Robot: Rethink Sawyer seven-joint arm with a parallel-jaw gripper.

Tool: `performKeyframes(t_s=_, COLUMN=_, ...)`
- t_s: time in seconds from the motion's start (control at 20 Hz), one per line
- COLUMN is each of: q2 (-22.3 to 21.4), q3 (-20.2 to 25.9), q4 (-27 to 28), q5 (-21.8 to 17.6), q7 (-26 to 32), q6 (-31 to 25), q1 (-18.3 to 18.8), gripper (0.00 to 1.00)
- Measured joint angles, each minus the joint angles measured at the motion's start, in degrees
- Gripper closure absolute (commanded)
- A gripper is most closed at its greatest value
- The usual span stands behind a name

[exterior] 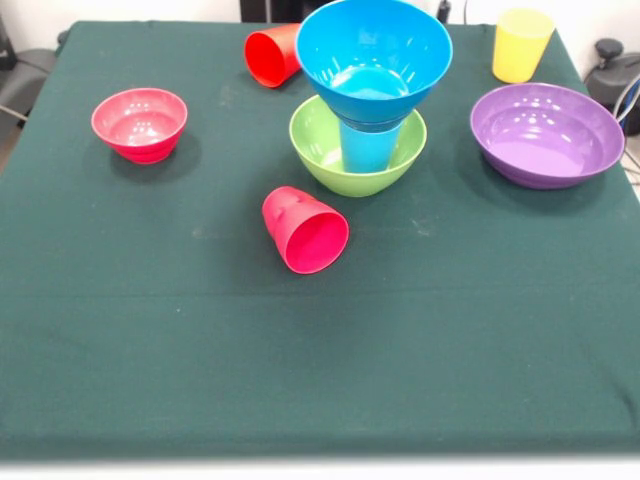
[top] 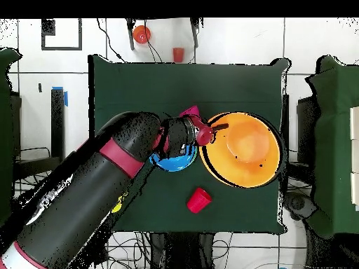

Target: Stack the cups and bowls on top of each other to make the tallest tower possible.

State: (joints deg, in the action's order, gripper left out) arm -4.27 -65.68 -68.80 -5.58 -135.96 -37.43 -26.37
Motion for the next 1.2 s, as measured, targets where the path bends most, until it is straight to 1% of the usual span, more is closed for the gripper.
performKeyframes(t_s=0.45, q2=-5.1, q3=0.7, q4=0.0, q5=0.0, q7=0.0, q6=-0.5, q1=1.6, gripper=1.0)
performKeyframes(t_s=0.75, q2=-7.3, q3=0.7, q4=0.0, q5=0.0, q7=0.0, q6=-0.5, q1=1.8, gripper=1.0)
performKeyframes(t_s=1.2, q2=-7.9, q3=1.1, q4=0.0, q5=0.0, q7=0.0, q6=-0.6, q1=1.8, gripper=1.0)
